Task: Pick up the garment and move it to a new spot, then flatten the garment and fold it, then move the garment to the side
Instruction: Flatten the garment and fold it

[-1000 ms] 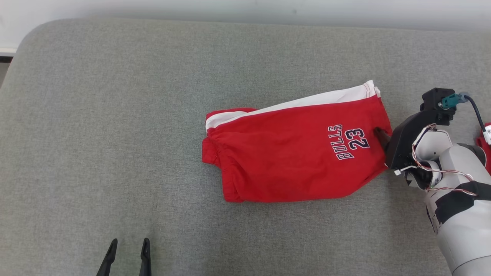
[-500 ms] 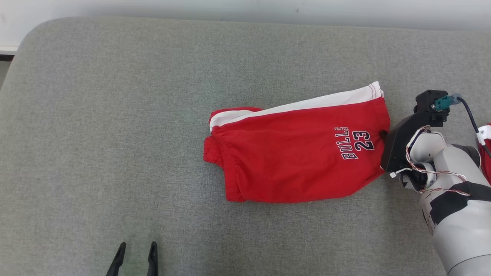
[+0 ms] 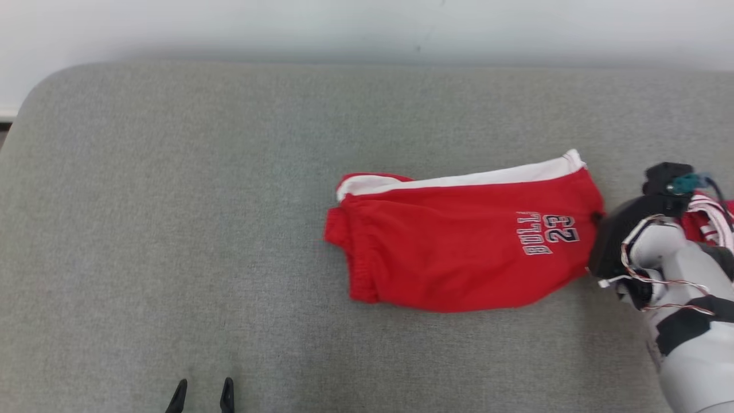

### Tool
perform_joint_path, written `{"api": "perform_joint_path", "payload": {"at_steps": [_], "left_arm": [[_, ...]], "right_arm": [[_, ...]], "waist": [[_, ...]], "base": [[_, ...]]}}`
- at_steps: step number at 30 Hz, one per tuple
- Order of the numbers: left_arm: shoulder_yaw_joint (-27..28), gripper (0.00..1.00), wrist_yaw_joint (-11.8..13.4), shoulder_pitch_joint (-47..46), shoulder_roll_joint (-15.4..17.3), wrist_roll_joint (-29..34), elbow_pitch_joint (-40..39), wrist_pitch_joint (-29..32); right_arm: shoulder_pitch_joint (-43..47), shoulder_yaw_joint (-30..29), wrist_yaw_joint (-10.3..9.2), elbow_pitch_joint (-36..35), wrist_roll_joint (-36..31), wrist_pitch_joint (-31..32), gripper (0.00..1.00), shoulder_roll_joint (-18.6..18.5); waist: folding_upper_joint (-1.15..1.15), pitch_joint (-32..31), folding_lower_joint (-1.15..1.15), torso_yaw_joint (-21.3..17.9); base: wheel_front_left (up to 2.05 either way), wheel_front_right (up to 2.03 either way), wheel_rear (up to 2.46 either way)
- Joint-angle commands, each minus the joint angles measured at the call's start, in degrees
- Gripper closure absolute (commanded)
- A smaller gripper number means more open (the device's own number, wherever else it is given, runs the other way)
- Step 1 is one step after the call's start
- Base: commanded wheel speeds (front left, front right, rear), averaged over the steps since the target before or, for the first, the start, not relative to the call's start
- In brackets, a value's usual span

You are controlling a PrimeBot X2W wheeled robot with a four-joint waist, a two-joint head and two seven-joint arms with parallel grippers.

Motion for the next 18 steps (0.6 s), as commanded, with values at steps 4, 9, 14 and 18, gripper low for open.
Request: {"api": "perform_joint_path", "payload": {"at_steps": [4,9,14,18], "left_arm": [[0.4,0.0,0.0,1.4,-0.4,0.4,0.3,-0.2],[0.5,0.0,-0.3,2.2,-0.9,0.5,0.4,-0.2],[0.3,0.0,-0.5,2.9,-1.3,0.6,0.8,-0.2],[0.2,0.0,-0.7,3.0,-1.5,0.7,1.1,-0.2]], "right_arm": [[1.6,-1.8,-0.18,-0.5,-0.8,-1.9,1.0,-0.8],[2.7,-3.6,-0.18,-2.4,-2.0,-2.9,1.0,-2.3],[3.6,-4.8,-0.18,-5.2,-3.5,-3.6,1.0,-3.4],[3.9,-4.1,-0.18,-7.9,-4.3,-2.8,1.0,-2.9]], "waist": [[-0.01,-2.6,-0.01,-2.1],[-0.01,-4.2,-0.01,-3.5],[-0.01,-5.5,-0.01,-4.3],[-0.01,-6.4,-0.01,-4.4]], "base": [[0.0,0.0,0.0],[0.0,0.0,0.0],[0.0,0.0,0.0],[0.0,0.0,0.0]]}}
